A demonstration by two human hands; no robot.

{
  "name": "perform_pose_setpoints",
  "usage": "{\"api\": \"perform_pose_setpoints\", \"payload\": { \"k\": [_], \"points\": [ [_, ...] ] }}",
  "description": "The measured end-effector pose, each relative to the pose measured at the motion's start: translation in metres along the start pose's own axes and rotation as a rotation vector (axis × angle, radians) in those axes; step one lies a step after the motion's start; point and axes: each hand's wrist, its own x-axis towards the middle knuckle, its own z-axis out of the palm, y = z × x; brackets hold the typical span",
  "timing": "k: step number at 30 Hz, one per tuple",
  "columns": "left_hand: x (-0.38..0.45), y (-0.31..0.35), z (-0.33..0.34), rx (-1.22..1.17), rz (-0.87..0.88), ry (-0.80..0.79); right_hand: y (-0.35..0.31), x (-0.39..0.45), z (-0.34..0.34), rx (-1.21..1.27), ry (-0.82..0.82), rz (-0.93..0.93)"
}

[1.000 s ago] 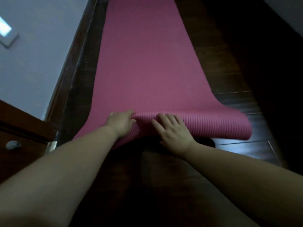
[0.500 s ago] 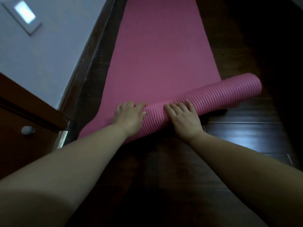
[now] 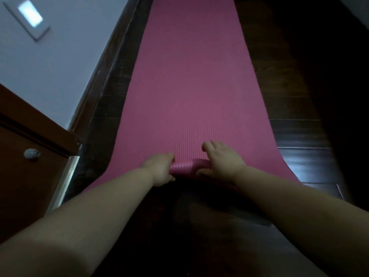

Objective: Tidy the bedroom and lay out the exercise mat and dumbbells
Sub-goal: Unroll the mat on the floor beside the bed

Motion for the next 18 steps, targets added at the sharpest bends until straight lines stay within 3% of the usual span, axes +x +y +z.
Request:
{"api": "perform_pose_setpoints", "payload": {
  "k": [2,4,9,12,14,17,18],
  "points": [
    [0.002,-0.008,-0.008,-0.050,-0.026,-0.030,-0.012,-0.005,0.002,-0.132,0.198,-0.135],
    [0.004,-0.013,-0.014,-0.094,-0.043,-0.043,-0.024,-0.009,0.007,-0.189,0.266,-0.212],
    [0.006,-0.011,-0.018,-0.179,-0.081,-0.129,-0.027,-0.026,0.030,-0.300,0.043,-0.075],
    [-0.003,-0.003,-0.019,-0.217,-0.065,-0.150,-0.023,-0.037,0.034,-0.254,0.045,0.052],
    [-0.017,-0.001,-0.013,-0.185,-0.025,-0.053,-0.023,-0.038,0.027,-0.103,0.035,0.094],
    [-0.045,-0.002,0.010,0.070,0.067,0.293,-0.021,-0.035,0.021,0.070,-0.091,0.133],
    [-0.052,0.000,0.019,0.168,0.106,0.335,-0.018,-0.035,0.020,0.114,-0.138,0.157]
  ]
}}
